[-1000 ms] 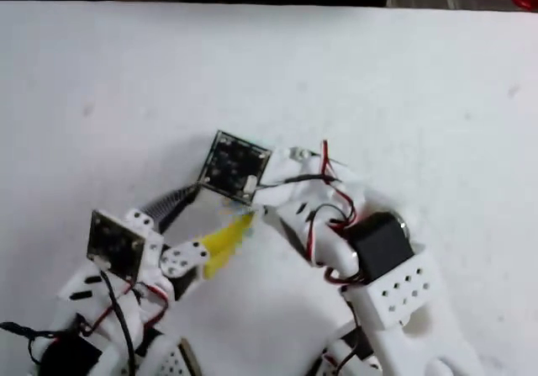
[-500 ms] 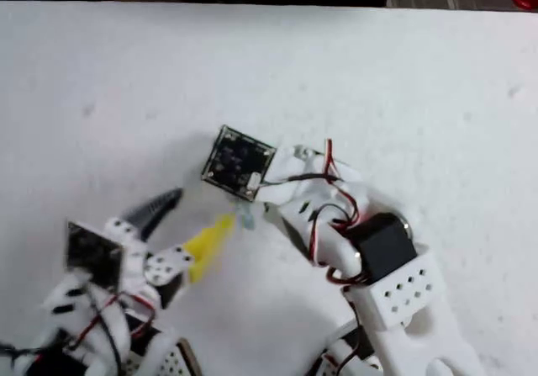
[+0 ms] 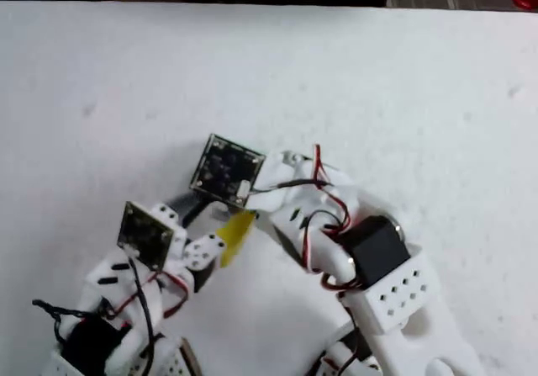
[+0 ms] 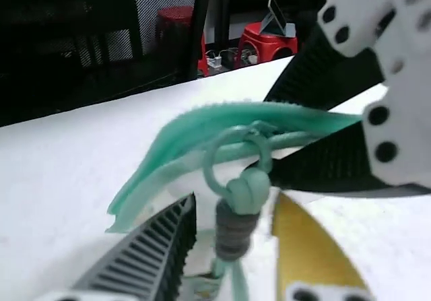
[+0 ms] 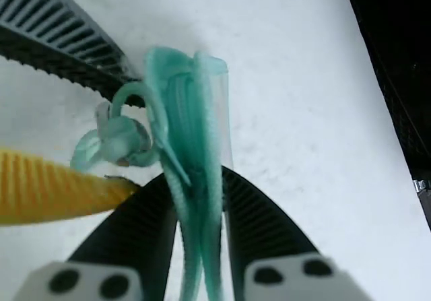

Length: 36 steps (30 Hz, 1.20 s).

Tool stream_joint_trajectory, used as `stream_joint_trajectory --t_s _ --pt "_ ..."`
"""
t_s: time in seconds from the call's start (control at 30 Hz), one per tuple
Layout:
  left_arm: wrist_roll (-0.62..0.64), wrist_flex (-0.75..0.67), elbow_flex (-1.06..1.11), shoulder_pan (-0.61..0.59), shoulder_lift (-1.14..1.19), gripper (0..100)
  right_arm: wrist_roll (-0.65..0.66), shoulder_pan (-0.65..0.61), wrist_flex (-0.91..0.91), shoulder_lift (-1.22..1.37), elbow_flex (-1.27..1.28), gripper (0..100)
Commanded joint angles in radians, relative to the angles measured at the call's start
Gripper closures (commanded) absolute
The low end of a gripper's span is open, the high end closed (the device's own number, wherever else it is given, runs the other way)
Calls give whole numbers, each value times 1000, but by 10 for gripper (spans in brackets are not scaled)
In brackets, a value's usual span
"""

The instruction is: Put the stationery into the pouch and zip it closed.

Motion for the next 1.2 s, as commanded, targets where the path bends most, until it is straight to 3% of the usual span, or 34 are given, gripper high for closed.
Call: stream_joint_trajectory --t_s 0.0,0.1,0.3,0.57,0.67,0.73,0.8,0.87,1.07,1.17 --pt "2 -61 0 56 7 945 -14 -7 -24 -15 -52 984" --pt "-84 -43 -31 87 7 979 -11 -5 -25 -8 -52 984" --pt "-97 92 -170 137 5 978 -17 30 -64 -7 -51 984" --pt "-258 189 -209 380 10 978 -17 45 -74 -8 -6 984" --pt "-298 206 -195 410 8 954 -17 48 -74 -15 0 984" --pt "-293 207 -183 383 7 861 -17 48 -74 -18 -3 984" --pt "-180 239 -192 317 7 736 -14 48 -74 -18 -5 984" --pt "-98 285 -226 237 12 722 -11 48 -73 -18 -5 984" --pt "-265 405 -344 22 7 720 3 48 -68 -18 -5 984" --pt "-341 407 -376 -117 7 718 118 41 -16 -18 -5 984"
